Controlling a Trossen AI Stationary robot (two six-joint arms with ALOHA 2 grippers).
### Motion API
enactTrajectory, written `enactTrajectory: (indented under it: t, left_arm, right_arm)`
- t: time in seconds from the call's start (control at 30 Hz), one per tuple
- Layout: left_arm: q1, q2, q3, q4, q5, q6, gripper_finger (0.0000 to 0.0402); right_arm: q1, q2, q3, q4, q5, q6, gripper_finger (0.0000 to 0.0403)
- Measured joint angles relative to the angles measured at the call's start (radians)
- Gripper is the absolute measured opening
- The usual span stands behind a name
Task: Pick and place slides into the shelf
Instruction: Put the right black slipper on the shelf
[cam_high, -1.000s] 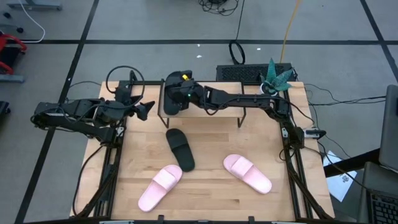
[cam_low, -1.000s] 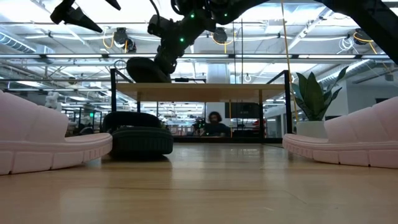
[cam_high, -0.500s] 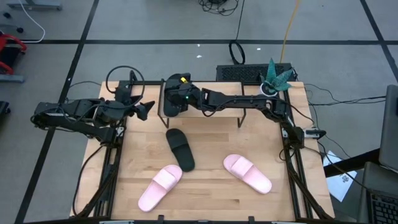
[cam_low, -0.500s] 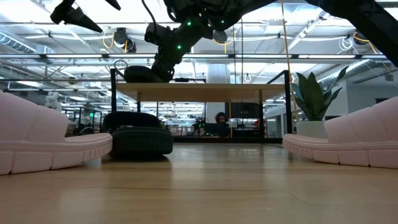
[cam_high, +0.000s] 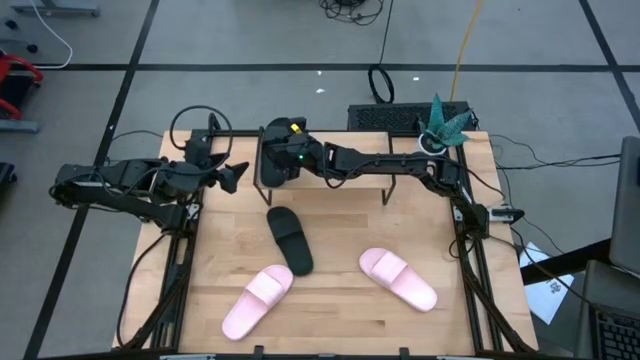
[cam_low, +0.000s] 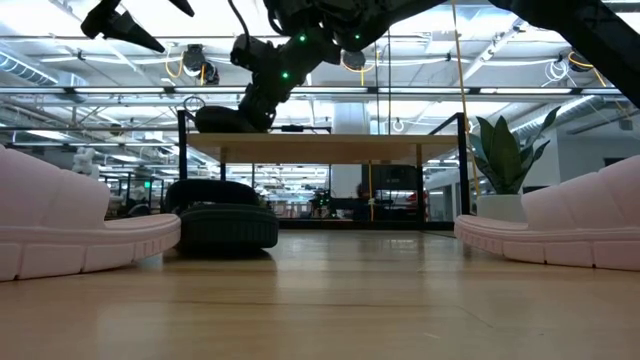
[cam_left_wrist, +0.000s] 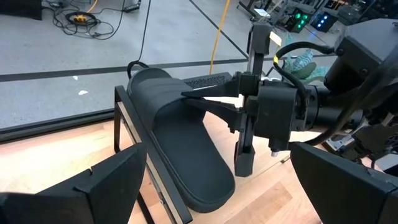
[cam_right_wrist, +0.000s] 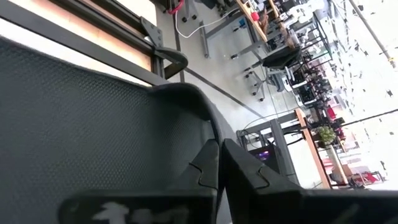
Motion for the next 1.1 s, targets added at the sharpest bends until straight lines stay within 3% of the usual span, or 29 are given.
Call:
enactTrajectory:
  t: [0.73, 1.1]
  left_arm:
    - [0.000, 0.000, 0.000, 0.000, -0.008, 0.008, 0.0395]
    - [0.000, 0.000, 0.000, 0.000, -0.008, 0.008, 0.0395]
  right_arm:
    - [0.022, 0.000, 0.000, -0.006, -0.001, 0.037, 0.0001]
    - [0.021, 0.000, 0.000, -0.008, -0.053, 0.055, 0.0044]
